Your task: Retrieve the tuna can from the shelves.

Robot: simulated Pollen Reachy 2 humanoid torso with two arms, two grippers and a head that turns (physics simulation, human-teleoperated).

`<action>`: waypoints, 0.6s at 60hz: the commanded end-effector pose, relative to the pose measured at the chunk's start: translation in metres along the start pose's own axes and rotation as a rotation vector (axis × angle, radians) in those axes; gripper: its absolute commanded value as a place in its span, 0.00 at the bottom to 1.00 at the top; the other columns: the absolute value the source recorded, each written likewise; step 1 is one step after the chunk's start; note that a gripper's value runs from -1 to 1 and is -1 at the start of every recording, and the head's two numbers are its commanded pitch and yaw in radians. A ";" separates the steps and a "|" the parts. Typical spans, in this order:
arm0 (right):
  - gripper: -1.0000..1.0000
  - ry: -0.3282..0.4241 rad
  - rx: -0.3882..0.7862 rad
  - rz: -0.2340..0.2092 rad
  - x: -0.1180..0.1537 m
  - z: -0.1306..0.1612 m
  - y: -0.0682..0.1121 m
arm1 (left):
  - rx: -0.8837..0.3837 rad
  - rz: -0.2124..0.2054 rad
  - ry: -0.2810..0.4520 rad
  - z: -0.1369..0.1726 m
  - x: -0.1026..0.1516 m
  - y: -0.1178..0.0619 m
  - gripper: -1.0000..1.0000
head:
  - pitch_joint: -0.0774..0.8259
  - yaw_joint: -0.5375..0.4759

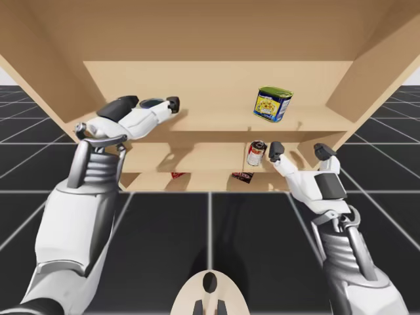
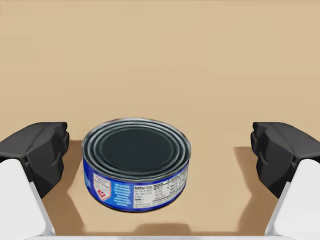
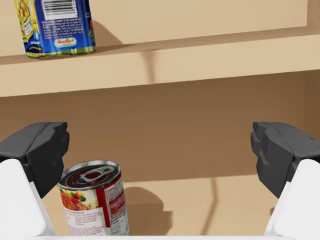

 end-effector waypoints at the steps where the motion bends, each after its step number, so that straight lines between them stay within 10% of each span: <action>1: 0.00 0.003 -0.004 -0.022 -0.001 0.001 0.001 | 0.089 0.000 0.129 -0.024 -0.011 0.005 0.00 | 0.31 0.77; 22: 0.00 0.009 -0.006 -0.027 -0.002 -0.001 0.001 | 0.103 -0.020 0.193 -0.038 -0.021 0.008 0.00 | 0.31 0.77; 24: 0.00 0.010 -0.006 -0.027 -0.002 -0.001 0.001 | 0.107 -0.018 0.191 -0.037 -0.021 0.008 0.10 | 0.31 0.77; 26: 0.00 0.011 -0.006 -0.029 -0.002 -0.001 0.001 | 0.104 -0.026 0.188 -0.033 -0.022 0.005 0.94 | 0.32 0.77; 36: 0.00 0.013 -0.006 -0.032 -0.002 -0.001 0.001 | 0.093 -0.048 0.165 -0.017 -0.014 -0.003 1.00 | 0.32 0.77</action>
